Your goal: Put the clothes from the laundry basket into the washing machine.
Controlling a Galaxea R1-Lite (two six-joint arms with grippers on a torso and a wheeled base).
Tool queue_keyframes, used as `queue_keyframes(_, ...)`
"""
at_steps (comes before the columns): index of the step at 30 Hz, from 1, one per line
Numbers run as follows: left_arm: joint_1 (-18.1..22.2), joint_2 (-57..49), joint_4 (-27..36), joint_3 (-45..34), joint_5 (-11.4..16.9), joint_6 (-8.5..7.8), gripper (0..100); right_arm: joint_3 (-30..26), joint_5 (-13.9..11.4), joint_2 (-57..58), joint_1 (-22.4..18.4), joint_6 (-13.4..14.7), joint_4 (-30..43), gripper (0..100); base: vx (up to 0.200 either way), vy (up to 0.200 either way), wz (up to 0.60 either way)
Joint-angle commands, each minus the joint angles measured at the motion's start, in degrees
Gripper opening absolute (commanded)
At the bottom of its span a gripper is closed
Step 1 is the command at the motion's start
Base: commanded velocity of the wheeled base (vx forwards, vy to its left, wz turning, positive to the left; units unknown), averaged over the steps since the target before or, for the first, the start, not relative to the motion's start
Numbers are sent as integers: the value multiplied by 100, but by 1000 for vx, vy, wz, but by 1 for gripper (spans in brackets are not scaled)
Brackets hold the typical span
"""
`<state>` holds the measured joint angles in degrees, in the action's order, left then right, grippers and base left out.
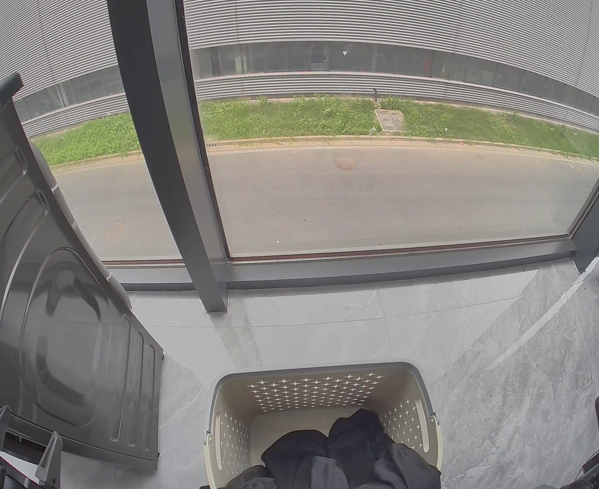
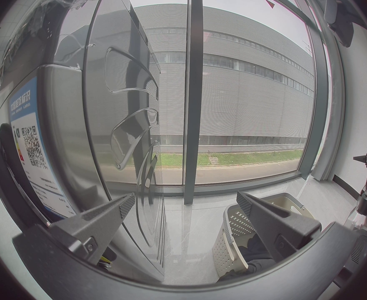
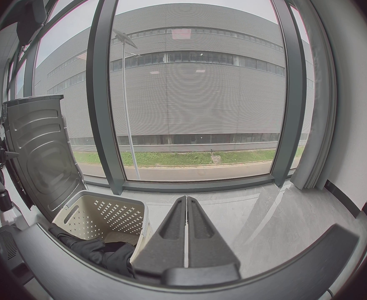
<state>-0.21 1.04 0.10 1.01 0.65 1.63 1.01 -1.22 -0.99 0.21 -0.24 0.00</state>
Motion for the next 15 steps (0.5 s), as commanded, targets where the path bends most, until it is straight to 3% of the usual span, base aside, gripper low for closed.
queue_keyframes(1,3,-104,-1,-101,-3,4,100,-101,-1,46,6,-2,0,0,0,0,0)
queue_keyframes(15,-6,-104,-1,-92,6,4,100,-101,-1,46,6,-2,0,0,0,0,0)
